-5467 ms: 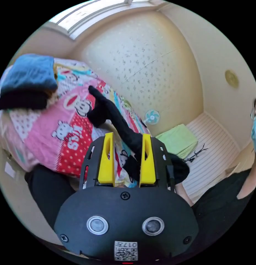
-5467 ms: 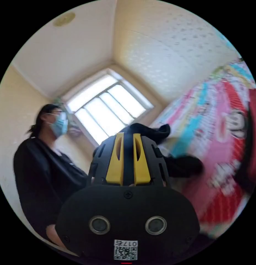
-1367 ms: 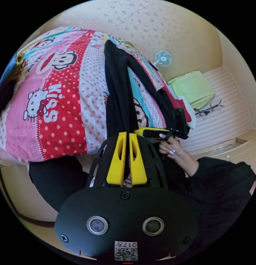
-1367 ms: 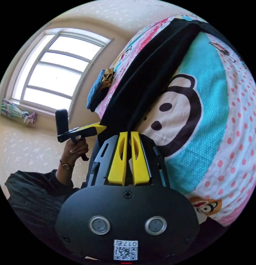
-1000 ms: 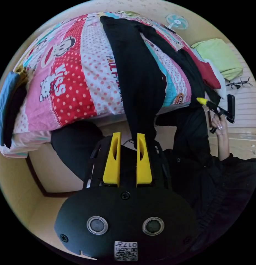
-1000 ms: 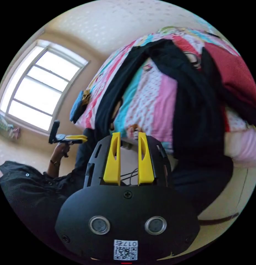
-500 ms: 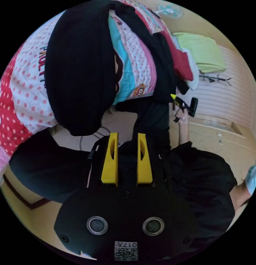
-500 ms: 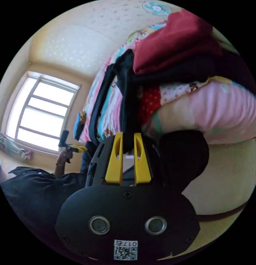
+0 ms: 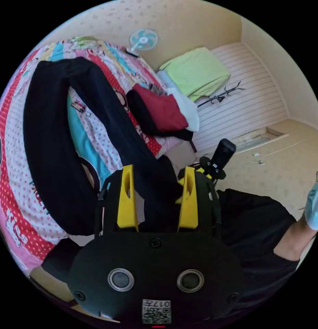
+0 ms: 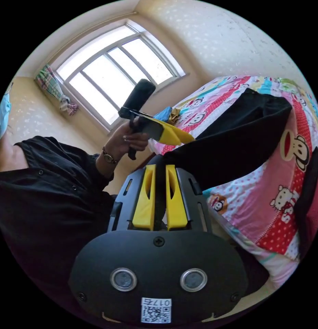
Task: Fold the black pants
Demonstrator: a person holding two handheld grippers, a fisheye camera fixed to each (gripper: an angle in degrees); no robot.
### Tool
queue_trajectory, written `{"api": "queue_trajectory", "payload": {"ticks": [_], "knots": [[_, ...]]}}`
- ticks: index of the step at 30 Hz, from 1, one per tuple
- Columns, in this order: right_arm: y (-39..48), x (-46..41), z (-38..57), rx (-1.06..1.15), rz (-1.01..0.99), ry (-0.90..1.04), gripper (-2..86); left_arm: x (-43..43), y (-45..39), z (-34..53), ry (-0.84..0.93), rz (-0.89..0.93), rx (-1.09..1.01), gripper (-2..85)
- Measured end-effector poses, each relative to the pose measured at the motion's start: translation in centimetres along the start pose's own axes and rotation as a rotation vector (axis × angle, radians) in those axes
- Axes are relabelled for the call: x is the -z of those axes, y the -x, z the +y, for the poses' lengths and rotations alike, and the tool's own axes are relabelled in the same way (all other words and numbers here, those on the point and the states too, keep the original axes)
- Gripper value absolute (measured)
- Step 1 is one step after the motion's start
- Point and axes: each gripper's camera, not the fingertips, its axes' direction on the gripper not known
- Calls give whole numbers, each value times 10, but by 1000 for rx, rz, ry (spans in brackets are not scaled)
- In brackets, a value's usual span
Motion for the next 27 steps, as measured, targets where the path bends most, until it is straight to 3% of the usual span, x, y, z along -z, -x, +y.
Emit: {"api": "queue_trajectory", "payload": {"ticks": [2,4,9,15,20,22,25,27], "knots": [[-18,-21,5,-70,-24,82,43,-23,15,4,42,25,2,158],[-33,-29,11,-97,-16,191,48,-35,24,20,21,-15,-11,72],[-101,8,-31,-190,44,273,84,-39,34,51,-75,-28,-58,40],[-278,50,-206,-432,606,74,123,-48,40,78,-143,-44,-140,38],[-421,32,-251,-790,288,-269,137,-40,65,102,-221,49,-108,36],[-434,18,-256,-836,292,-313,121,-27,85,119,-264,121,-72,36],[-420,4,-280,-737,297,-443,55,-3,116,154,-346,187,-34,29],[-409,-17,-306,-614,212,-423,45,12,140,182,-400,226,20,26]]}}
